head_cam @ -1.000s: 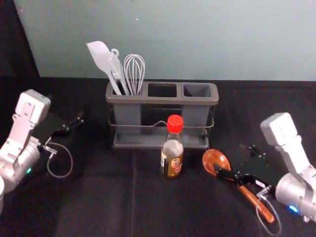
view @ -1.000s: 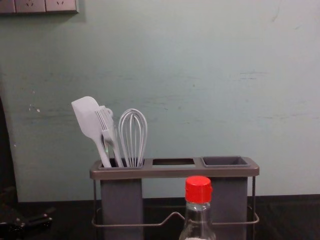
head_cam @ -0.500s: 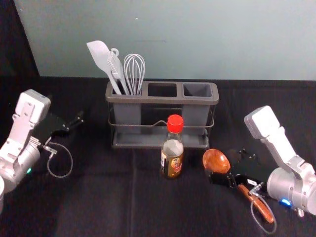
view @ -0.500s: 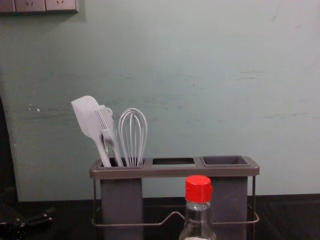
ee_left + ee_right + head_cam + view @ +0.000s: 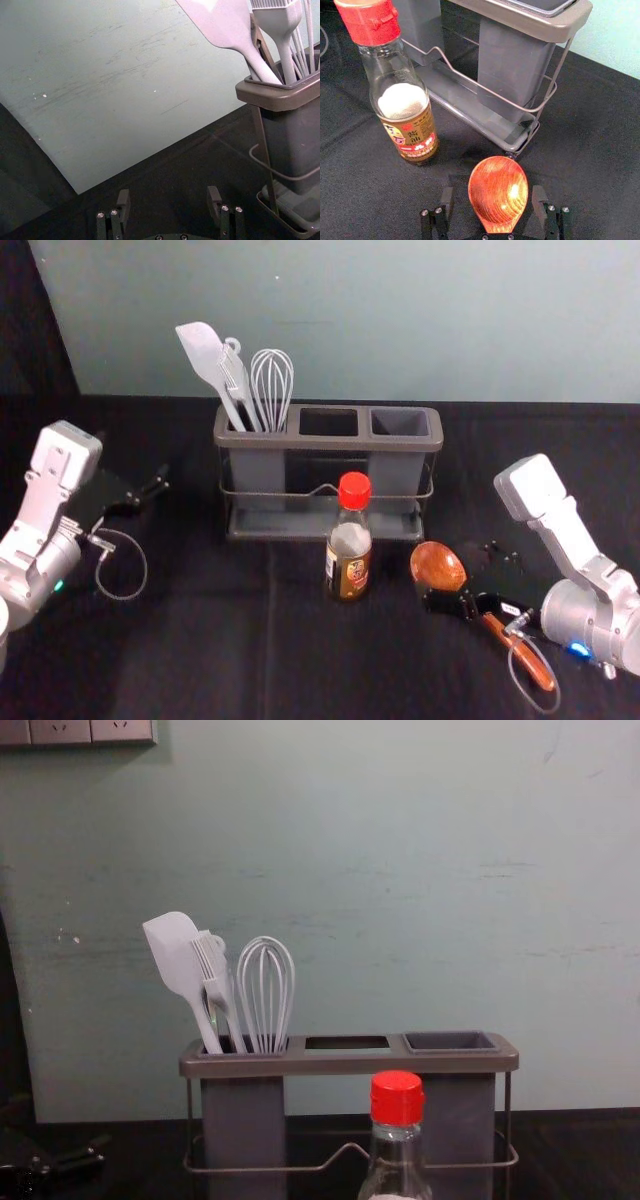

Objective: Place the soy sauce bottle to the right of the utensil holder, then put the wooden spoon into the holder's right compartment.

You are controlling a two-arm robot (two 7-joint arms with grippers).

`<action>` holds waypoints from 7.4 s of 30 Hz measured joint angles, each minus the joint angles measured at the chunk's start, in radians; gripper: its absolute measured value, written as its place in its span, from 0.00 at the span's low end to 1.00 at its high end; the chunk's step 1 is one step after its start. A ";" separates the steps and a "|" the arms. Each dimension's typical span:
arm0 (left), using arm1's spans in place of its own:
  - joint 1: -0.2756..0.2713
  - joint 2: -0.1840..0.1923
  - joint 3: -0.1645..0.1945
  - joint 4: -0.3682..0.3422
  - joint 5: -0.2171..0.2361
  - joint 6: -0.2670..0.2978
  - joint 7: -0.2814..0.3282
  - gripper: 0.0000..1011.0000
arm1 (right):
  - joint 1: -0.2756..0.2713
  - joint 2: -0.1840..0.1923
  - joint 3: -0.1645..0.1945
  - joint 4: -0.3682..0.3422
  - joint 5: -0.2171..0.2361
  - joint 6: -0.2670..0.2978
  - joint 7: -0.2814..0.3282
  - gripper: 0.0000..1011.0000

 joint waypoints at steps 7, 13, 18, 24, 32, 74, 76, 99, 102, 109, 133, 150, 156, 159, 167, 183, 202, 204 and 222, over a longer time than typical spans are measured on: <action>0.000 0.000 0.000 0.000 0.000 0.000 0.000 0.99 | -0.003 -0.001 0.005 0.002 0.003 -0.009 0.012 0.99; 0.000 0.000 0.000 0.000 0.000 0.000 0.000 0.99 | -0.016 -0.001 0.022 0.001 0.007 -0.029 0.042 0.99; 0.000 0.000 0.000 0.000 0.000 0.000 0.000 0.99 | -0.014 -0.001 0.023 -0.014 -0.008 0.012 0.046 0.99; 0.000 0.000 0.000 0.000 0.000 0.000 0.000 0.99 | 0.010 -0.009 0.018 -0.027 -0.025 0.114 0.041 0.99; 0.000 0.000 0.000 0.000 0.000 0.000 0.000 0.99 | 0.062 -0.039 0.011 0.014 -0.039 0.194 0.067 0.99; 0.000 0.000 0.000 0.000 0.000 0.000 0.000 0.99 | 0.117 -0.158 0.023 0.126 -0.131 0.216 0.119 0.97; 0.000 0.000 0.000 0.000 0.000 0.000 0.000 0.99 | 0.117 -0.163 0.025 0.128 -0.136 0.220 0.119 0.92; 0.000 0.000 0.000 0.000 0.000 0.000 0.000 0.99 | 0.068 -0.099 0.070 -0.025 -0.175 0.280 0.183 0.83; 0.000 0.000 0.000 0.000 0.000 0.000 0.000 0.99 | 0.044 -0.086 0.085 -0.054 -0.178 0.250 0.185 0.83; 0.000 0.000 0.000 0.000 0.000 0.000 0.000 0.99 | -0.104 -0.086 0.191 -0.139 -0.175 -0.051 0.131 0.83; 0.000 0.000 0.000 0.000 0.000 0.000 0.000 0.99 | -0.265 -0.183 0.331 -0.141 -0.134 -0.629 0.094 0.83; 0.000 0.000 0.000 0.000 0.000 0.000 0.000 0.99 | -0.264 -0.181 0.329 -0.140 -0.135 -0.627 0.094 0.83; 0.000 0.000 0.000 0.000 0.000 0.000 0.000 0.99 | -0.253 -0.183 0.328 -0.130 -0.130 -0.625 0.105 0.83; 0.000 0.000 0.000 0.000 0.000 0.000 0.000 0.99 | -0.213 -0.188 0.313 -0.108 -0.123 -0.617 0.123 0.83; 0.000 0.000 0.000 0.000 0.000 0.000 0.000 0.99 | -0.012 -0.225 0.231 0.019 -0.087 -0.585 0.187 0.83; 0.000 0.000 0.000 0.000 0.000 0.000 0.000 0.99 | 0.273 -0.306 0.126 0.229 -0.041 -0.655 0.250 0.83; 0.000 0.000 0.000 0.000 0.000 0.000 0.000 0.99 | 0.412 -0.420 0.095 0.475 -0.008 -0.910 0.308 0.83; 0.000 0.000 0.000 0.000 0.000 0.000 0.000 0.99 | 0.420 -0.432 0.095 0.500 -0.006 -0.931 0.310 0.83; 0.000 0.000 0.000 0.000 0.000 0.000 0.000 0.99 | 0.408 -0.532 0.136 0.677 0.015 -1.076 0.317 0.83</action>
